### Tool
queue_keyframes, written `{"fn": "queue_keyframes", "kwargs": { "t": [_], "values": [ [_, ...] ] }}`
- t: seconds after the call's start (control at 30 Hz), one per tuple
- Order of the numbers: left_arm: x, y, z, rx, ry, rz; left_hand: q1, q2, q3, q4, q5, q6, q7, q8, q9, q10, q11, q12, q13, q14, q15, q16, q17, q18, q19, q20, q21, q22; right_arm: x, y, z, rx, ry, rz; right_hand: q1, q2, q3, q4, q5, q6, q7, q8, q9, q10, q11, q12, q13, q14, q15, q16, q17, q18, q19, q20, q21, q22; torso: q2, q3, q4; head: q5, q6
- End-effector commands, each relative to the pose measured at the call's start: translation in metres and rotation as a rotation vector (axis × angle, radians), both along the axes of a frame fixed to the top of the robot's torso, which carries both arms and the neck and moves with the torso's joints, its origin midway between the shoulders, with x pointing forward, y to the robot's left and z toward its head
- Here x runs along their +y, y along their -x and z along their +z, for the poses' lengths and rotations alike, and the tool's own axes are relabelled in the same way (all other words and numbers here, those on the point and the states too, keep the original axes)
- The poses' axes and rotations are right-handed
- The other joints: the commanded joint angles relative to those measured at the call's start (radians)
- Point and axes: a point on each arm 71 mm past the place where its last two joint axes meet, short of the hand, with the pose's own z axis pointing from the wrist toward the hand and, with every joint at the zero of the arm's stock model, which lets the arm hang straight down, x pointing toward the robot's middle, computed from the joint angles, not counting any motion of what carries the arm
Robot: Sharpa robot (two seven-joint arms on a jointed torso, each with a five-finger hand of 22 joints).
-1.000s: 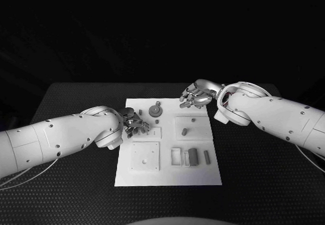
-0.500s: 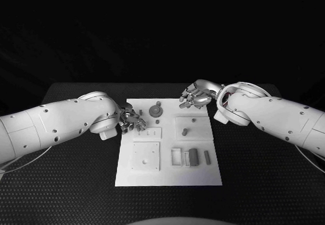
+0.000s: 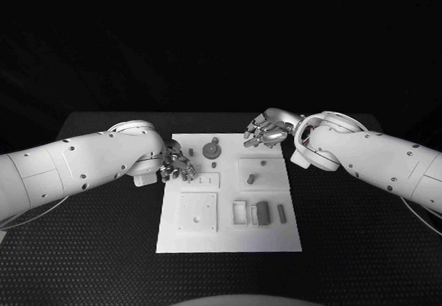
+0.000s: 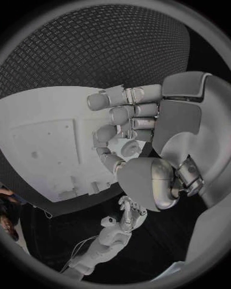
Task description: Assemble the parts on the task board
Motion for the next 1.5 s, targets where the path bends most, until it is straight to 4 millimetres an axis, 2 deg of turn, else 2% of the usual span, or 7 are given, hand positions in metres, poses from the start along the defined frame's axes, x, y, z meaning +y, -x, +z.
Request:
{"fn": "queue_keyframes", "kwargs": {
  "t": [0.03,0.5,0.63,0.87,1.27,1.5],
  "values": [
    [-0.0002,-0.0013,0.0003,-0.012,-0.078,-0.032,0.087,0.099,0.07,-0.076,-0.002,-0.012,0.005,-0.006,0.001,-0.005,-0.001,0.0,-0.001,-0.006,-0.003,0.002,0.0,-0.011,-0.008,-0.002,0.003,0.023,0.0017,0.0008,-0.0007,0.009,0.002,0.013,-0.008,0.002,0.0,0.006,0.004,0.011,0.017,-0.006,0.001,-0.003,0.004,0.003,0.001,-0.006,0.0,-0.004,-0.001,0.012,-0.004,-0.003,-0.006,0.016,-0.001,0.0006,0.0012,0.0,0.0],
    [-0.0042,-0.0009,-0.0017,0.012,-0.099,-0.061,0.088,0.096,0.07,-0.077,-0.005,-0.014,0.006,-0.007,0.005,-0.006,-0.001,0.001,-0.001,-0.007,-0.003,0.002,0.0,-0.011,-0.008,-0.002,0.003,0.023,0.0022,0.0009,-0.0009,0.009,0.002,0.014,-0.008,0.002,0.0,0.006,0.004,0.011,0.017,-0.006,0.001,-0.003,0.004,0.003,0.001,-0.006,0.0,-0.004,-0.001,0.012,-0.004,-0.003,-0.006,0.016,0.0,0.001,0.0004,-0.001,0.0],
    [-0.0065,-0.0002,-0.0032,0.024,-0.104,-0.072,0.087,0.095,0.07,-0.077,-0.007,-0.015,0.006,-0.008,0.008,-0.007,0.0,0.001,-0.001,-0.007,-0.003,0.002,0.0,-0.011,-0.009,-0.002,0.003,0.022,0.0021,0.0009,-0.0009,0.009,0.002,0.014,-0.008,0.002,0.0,0.006,0.004,0.011,0.017,-0.006,0.001,-0.003,0.004,0.003,0.001,-0.006,0.0,-0.004,-0.001,0.012,-0.004,-0.003,-0.006,0.016,0.0,-0.0001,0.0009,-0.002,-0.001],
    [-0.0047,-0.0003,-0.0041,0.038,-0.11,-0.075,0.088,0.094,0.071,-0.077,-0.008,-0.016,0.006,-0.008,0.01,-0.008,0.0,0.001,-0.001,-0.009,-0.003,0.002,-0.001,-0.011,-0.01,-0.002,0.003,0.022,0.0024,0.0009,-0.0009,0.009,0.002,0.015,-0.008,0.002,-0.001,0.006,0.004,0.011,0.017,-0.006,0.001,-0.003,0.004,0.003,0.001,-0.006,0.0,-0.004,-0.001,0.012,-0.004,-0.003,-0.006,0.016,0.0,0.001,-0.0001,-0.003,-0.001],
    [-0.0087,-0.0009,-0.0032,0.016,-0.095,-0.068,0.088,0.093,0.071,-0.077,-0.009,-0.016,0.006,-0.009,0.012,-0.009,0.0,0.001,-0.001,-0.009,-0.003,0.002,-0.001,-0.012,-0.01,-0.001,0.003,0.022,0.0032,0.0012,-0.0008,0.01,0.001,0.017,-0.008,0.003,-0.001,0.007,0.004,0.011,0.017,-0.006,0.001,-0.003,0.004,0.003,0.001,-0.006,0.0,-0.004,-0.002,0.012,-0.004,-0.003,-0.006,0.016,0.0,0.0003,0.0017,-0.003,-0.002],
    [-0.009,-0.003,-0.0037,-0.044,-0.093,-0.057,0.086,0.093,0.071,-0.074,-0.012,-0.019,0.007,-0.011,0.015,-0.01,0.001,0.002,-0.001,-0.01,-0.003,0.002,-0.001,-0.012,-0.01,-0.001,0.003,0.022,0.0031,0.0011,-0.0008,0.009,0.001,0.017,-0.008,0.003,-0.001,0.007,0.004,0.011,0.017,-0.006,0.002,-0.003,0.004,0.003,0.001,-0.006,0.001,-0.004,-0.002,0.012,-0.004,-0.003,-0.006,0.016,0.0,0.0,0.0002,-0.002,-0.001]
  ]
}}
